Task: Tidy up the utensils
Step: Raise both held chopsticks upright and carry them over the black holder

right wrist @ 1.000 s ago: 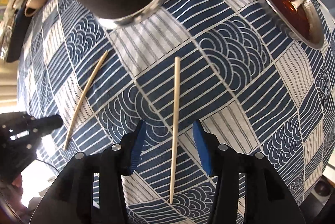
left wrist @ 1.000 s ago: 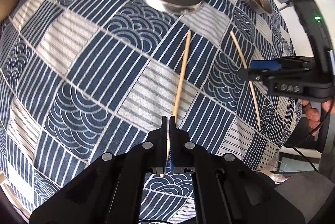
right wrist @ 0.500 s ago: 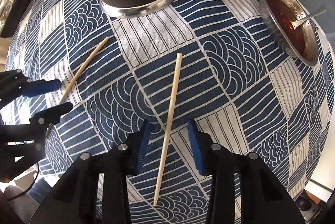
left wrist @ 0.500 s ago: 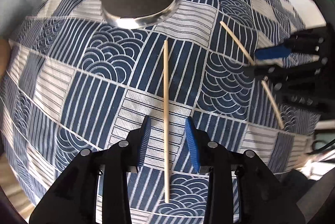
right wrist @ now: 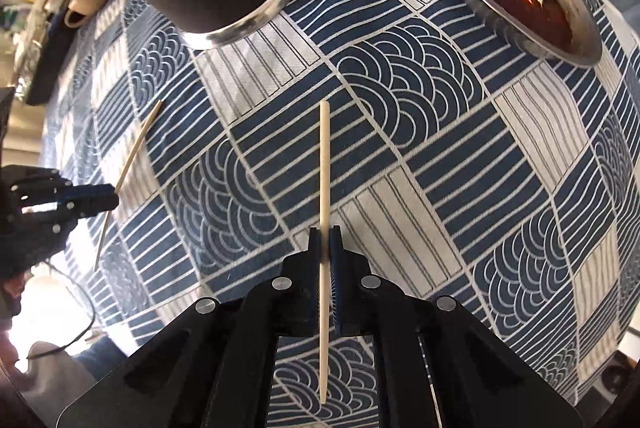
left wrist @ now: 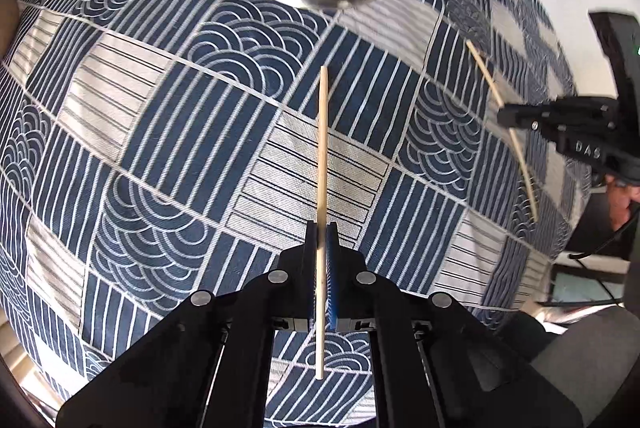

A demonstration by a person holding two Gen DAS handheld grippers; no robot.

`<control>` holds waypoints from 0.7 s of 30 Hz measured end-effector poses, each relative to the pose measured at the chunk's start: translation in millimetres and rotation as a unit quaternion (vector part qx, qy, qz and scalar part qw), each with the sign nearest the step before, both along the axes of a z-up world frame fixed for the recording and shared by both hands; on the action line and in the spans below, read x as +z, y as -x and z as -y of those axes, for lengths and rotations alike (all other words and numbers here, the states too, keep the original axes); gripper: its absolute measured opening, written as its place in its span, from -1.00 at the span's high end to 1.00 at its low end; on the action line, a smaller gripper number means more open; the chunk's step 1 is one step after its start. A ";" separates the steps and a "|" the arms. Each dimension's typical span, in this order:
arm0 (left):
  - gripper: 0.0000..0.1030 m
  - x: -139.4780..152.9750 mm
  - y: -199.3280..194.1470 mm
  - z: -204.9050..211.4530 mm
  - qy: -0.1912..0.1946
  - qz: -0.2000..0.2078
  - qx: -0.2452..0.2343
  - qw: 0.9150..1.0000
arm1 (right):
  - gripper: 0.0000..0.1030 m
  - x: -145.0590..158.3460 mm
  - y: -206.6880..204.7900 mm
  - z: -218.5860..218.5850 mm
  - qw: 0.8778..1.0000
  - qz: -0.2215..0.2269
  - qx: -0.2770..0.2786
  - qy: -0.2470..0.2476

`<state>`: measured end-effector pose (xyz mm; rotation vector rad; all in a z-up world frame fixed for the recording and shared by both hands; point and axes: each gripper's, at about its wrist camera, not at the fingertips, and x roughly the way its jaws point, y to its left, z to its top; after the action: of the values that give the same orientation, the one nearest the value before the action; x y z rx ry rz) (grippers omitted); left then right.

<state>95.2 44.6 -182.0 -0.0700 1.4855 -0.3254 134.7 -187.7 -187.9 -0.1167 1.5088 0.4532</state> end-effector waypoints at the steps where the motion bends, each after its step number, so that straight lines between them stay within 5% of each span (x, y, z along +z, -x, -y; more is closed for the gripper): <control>1: 0.91 2.7 1.3 -3.4 -0.006 0.005 0.000 1.000 | 0.91 3.5 1.0 2.6 1.000 0.002 0.002 -0.009; 7: 0.91 21.2 -0.8 -19.3 -0.059 0.021 0.006 0.998 | 0.91 36.0 -11.8 -1.1 0.999 0.025 0.015 -0.042; 21: 0.91 86.1 -21.8 -26.3 -0.106 0.086 0.011 0.991 | 0.91 89.7 -27.4 -41.9 0.991 0.066 0.051 -0.106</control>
<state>117.0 70.8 -95.9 0.1102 1.3383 -0.1497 162.1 -145.8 -98.2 -0.0559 1.3209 0.6737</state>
